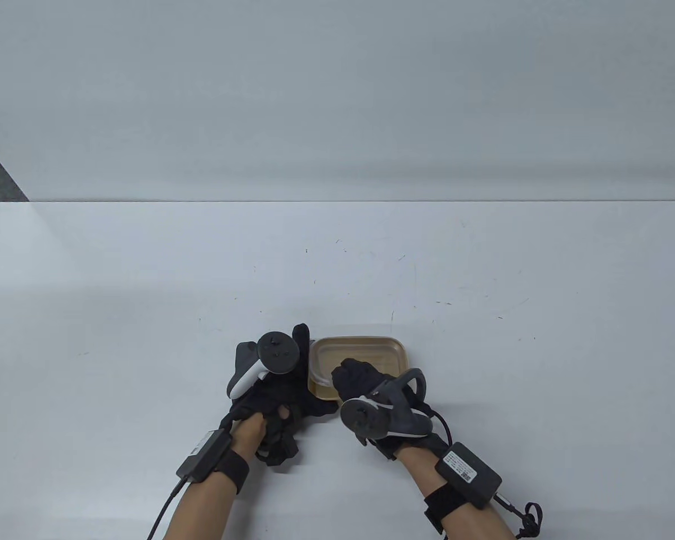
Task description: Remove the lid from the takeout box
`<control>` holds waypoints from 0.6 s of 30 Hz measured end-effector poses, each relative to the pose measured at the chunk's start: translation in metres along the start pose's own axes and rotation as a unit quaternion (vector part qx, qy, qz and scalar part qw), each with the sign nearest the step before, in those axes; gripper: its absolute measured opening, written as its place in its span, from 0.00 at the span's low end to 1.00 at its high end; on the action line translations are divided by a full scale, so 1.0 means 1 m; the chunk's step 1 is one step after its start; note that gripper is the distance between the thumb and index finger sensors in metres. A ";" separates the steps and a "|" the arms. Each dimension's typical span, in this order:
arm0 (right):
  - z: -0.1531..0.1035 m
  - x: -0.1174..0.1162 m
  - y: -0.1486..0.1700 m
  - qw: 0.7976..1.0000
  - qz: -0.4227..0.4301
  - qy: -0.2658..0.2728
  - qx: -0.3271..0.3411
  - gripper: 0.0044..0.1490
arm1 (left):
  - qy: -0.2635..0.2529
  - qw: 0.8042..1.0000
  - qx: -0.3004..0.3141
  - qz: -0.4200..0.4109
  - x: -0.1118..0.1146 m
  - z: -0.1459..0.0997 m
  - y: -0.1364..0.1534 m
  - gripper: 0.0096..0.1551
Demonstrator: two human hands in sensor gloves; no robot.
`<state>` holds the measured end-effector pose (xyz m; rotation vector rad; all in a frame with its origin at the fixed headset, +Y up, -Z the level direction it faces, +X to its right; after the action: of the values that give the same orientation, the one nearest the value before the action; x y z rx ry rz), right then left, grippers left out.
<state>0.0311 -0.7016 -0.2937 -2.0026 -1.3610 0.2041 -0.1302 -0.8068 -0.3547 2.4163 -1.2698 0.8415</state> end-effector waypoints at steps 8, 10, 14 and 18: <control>-0.018 0.054 0.055 0.969 0.178 0.132 -0.107 0.27 | 0.005 1.000 0.002 -0.004 0.000 0.000 0.000 0.93; -0.024 0.070 0.071 0.958 0.202 0.154 -0.136 0.27 | 0.005 1.000 0.001 -0.003 0.000 0.000 0.000 0.93; -0.031 0.093 0.093 0.946 0.204 0.188 -0.170 0.27 | 0.007 1.000 0.002 -0.003 0.000 0.001 0.000 0.92; -0.035 0.120 0.116 0.933 0.185 0.227 -0.209 0.28 | 0.006 1.000 0.002 -0.002 0.000 0.001 0.000 0.92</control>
<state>0.1884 -0.6375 -0.3100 -2.4510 -0.7676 -0.3982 -0.1302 -0.8073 -0.3552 2.4115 -1.2589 0.8571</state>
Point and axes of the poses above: the tracker on the back of each hand, its own y axis roughly to the little-finger side, its own z axis roughly from the wrist to the fingertips, x = y × z, the point moved 3 cm from there along z, roughly from the wrist to the fingertips, and after that the axes turned 6 degrees about y, right-handed, at the moved point
